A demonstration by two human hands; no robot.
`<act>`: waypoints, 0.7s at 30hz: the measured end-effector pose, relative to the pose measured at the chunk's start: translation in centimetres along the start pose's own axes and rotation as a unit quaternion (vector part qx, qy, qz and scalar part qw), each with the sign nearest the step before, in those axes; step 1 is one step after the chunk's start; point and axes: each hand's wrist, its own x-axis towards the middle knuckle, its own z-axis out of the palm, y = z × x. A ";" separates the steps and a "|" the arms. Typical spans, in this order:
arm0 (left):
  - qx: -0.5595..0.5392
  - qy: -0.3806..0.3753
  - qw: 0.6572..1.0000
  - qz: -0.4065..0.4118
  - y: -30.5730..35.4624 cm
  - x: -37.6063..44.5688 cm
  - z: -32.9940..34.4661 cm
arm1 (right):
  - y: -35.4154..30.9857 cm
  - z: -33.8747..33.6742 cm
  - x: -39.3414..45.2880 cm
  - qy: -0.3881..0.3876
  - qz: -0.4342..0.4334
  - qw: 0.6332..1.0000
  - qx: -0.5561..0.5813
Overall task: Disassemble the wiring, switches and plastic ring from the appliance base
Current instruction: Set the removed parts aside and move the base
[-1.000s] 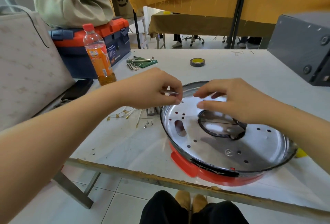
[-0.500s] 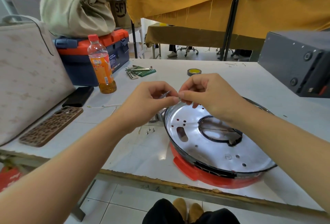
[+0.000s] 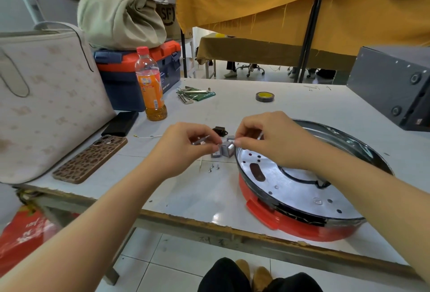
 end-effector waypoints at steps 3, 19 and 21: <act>0.052 -0.009 0.998 -0.043 -1.6 -0.1 0.1 | 1.8 -0.6 -1.5 -0.042 0.039 0.998 -0.025; 0.249 -0.070 0.964 -0.067 -2.7 0.9 3.3 | 5.1 -0.9 -5.1 -0.206 0.075 0.968 -0.125; 0.237 -0.075 0.966 -0.067 -2.5 0.8 3.0 | 5.2 -0.9 -5.3 -0.197 0.071 0.971 -0.120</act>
